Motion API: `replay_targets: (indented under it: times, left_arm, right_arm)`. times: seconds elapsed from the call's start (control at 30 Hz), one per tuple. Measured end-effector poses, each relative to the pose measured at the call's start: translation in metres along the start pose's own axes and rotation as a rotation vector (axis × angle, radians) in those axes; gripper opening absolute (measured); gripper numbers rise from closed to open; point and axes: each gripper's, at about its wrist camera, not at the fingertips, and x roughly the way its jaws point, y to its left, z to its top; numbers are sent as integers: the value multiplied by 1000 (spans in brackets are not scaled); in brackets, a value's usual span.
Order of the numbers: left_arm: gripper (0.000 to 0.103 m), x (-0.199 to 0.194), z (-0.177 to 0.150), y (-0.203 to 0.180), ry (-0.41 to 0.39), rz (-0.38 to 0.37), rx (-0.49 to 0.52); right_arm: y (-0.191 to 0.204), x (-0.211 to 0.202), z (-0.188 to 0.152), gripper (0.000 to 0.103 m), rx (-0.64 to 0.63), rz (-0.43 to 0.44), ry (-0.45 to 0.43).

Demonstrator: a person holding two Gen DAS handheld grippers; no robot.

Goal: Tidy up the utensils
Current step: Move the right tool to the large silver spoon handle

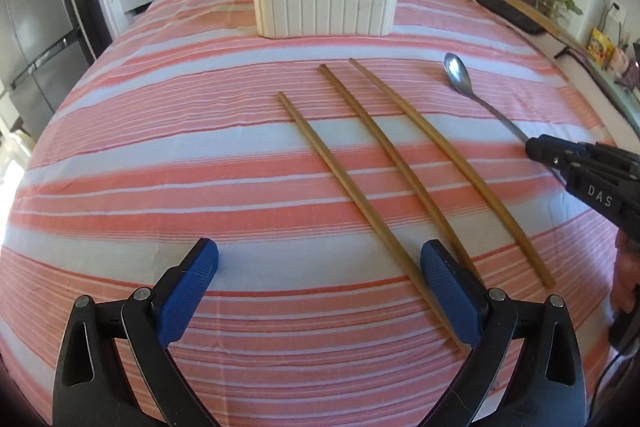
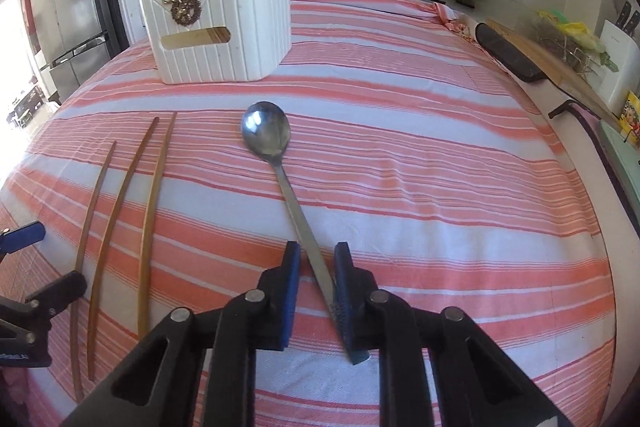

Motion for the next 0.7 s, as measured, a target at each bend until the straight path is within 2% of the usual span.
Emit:
replay_targets:
  times: [0.07, 0.33, 0.4, 0.5, 0.53, 0.63, 0.7]
  left_arm:
    - [101, -2, -2, 7, 5, 16, 9]
    - [97, -7, -6, 53, 27, 30, -5]
    - [96, -6, -5, 58, 38, 13, -5]
    - [96, -5, -2, 51, 53, -15, 88]
    - [96, -4, 0, 48, 58, -21, 122]
    - [96, 0, 10, 43, 81, -35, 200]
    - [95, 6, 19, 41, 93, -50, 234]
  right_arm:
    - [1, 0, 0, 12, -10, 8, 3]
    - [-11, -6, -8, 12, 25, -47, 25]
    - [-15, -8, -9, 12, 29, -46, 32]
    - [-21, -8, -9, 13, 37, -7, 41]
    - [-22, -7, -8, 17, 28, 7, 50]
    - [-23, -8, -6, 46, -14, 34, 84]
    - [-22, -7, -5, 47, -55, 48, 106]
